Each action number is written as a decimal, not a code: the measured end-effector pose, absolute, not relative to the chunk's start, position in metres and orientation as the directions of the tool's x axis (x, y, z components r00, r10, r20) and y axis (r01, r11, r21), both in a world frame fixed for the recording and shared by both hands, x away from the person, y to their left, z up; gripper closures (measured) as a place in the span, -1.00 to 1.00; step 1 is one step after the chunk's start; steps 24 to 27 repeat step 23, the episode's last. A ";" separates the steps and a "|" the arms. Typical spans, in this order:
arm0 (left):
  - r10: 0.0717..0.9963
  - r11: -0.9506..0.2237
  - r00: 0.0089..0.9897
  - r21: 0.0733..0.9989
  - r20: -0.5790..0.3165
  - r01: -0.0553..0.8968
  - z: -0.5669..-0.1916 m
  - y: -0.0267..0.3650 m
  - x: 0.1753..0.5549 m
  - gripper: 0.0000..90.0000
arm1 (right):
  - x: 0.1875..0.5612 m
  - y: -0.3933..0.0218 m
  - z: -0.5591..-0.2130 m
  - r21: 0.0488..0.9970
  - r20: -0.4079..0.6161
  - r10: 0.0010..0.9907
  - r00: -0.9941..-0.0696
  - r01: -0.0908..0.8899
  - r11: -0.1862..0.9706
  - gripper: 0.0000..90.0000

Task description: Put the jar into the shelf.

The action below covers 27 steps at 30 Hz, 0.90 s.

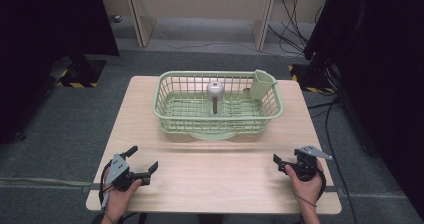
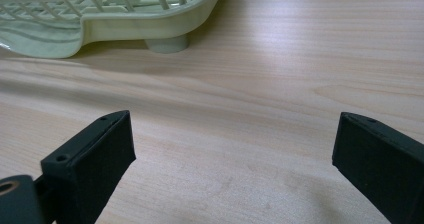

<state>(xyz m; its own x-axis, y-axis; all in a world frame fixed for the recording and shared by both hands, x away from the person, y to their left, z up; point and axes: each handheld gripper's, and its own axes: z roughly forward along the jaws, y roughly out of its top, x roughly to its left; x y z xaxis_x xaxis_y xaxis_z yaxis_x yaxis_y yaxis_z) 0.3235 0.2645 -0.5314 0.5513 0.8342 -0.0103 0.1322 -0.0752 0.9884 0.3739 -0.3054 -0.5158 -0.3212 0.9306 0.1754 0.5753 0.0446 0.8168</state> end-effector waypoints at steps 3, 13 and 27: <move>0.834 -0.076 0.551 0.988 -0.009 0.131 -0.531 0.264 0.323 -0.95 | 0.374 -0.306 -0.518 0.817 0.179 0.931 -0.318 0.575 0.040 -0.92; 0.834 -0.076 0.552 0.988 -0.010 0.132 -0.531 0.264 0.324 -0.95 | 0.373 -0.308 -0.522 0.819 0.187 0.933 -0.308 0.573 0.025 -0.92; 0.834 -0.076 0.552 0.988 -0.010 0.134 -0.531 0.264 0.324 -0.95 | 0.372 -0.309 -0.521 0.820 0.196 0.930 -0.311 0.572 0.019 -0.91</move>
